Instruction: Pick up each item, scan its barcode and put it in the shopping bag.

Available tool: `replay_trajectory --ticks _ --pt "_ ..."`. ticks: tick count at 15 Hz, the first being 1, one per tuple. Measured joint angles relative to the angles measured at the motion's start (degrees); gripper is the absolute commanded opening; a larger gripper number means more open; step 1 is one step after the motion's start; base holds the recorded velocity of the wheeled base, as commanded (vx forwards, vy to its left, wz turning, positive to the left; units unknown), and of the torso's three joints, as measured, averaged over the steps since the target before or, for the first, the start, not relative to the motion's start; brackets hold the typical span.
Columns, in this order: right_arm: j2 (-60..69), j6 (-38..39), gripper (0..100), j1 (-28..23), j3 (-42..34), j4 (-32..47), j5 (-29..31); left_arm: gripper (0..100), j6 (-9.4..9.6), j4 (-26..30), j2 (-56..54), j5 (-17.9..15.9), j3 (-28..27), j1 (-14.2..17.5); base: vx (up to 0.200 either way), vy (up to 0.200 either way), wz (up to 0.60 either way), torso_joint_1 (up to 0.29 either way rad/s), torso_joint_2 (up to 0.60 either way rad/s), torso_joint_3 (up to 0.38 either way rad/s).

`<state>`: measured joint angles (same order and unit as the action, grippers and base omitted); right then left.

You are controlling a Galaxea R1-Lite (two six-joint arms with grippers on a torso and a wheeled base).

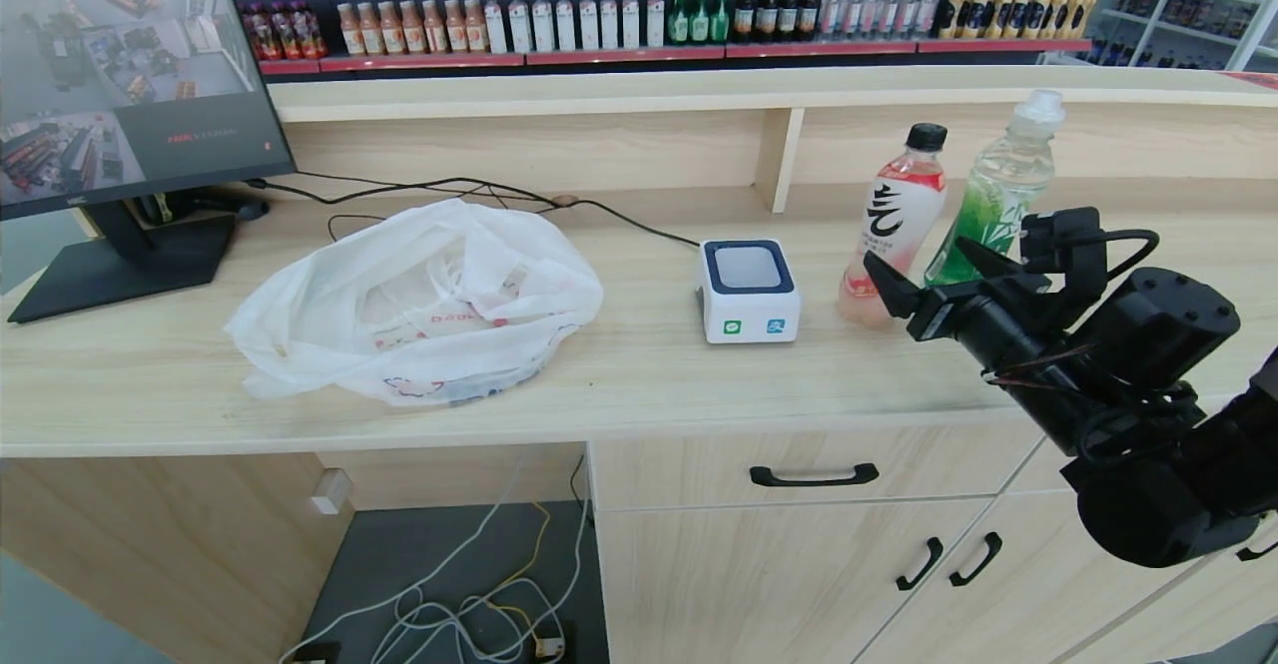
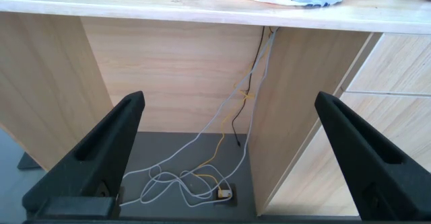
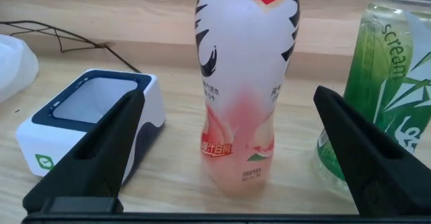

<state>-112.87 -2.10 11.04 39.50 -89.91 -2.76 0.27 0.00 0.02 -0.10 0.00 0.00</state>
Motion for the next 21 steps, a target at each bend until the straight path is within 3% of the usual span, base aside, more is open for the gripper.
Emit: replay_trajectory --ticks 21 --pt "-9.0 2.5 100 -1.3 10.2 0.0 0.8 100 0.0 0.0 0.0 0.0 0.0 0.0 0.0 0.0 0.0 0.0 0.0 0.0"
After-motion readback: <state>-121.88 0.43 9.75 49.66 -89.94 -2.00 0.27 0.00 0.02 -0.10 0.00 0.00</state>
